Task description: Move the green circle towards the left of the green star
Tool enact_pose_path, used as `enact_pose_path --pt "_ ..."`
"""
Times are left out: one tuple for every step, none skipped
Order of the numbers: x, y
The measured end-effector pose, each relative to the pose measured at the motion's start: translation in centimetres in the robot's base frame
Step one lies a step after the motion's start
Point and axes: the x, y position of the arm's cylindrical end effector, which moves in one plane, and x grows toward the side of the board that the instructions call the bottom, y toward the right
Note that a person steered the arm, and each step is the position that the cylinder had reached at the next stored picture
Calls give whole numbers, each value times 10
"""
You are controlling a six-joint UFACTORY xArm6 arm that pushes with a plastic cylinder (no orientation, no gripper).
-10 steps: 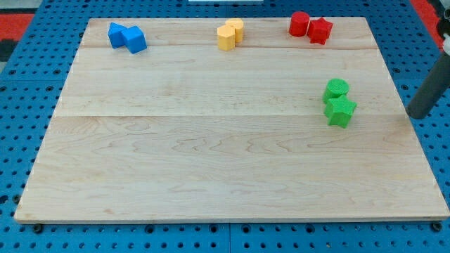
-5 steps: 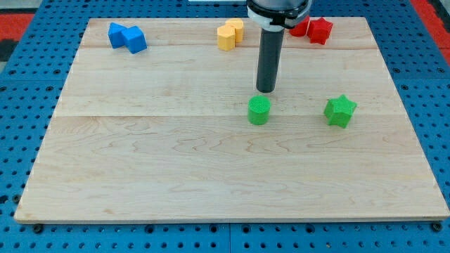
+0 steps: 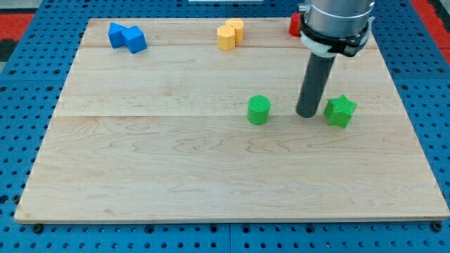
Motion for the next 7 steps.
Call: enact_pose_path --pt "9 -59" --pt "5 -105" --pt "-9 -162" --pt "-26 -200" --pt "-44 -134" --pt "-49 -64" --pt "-56 -27"
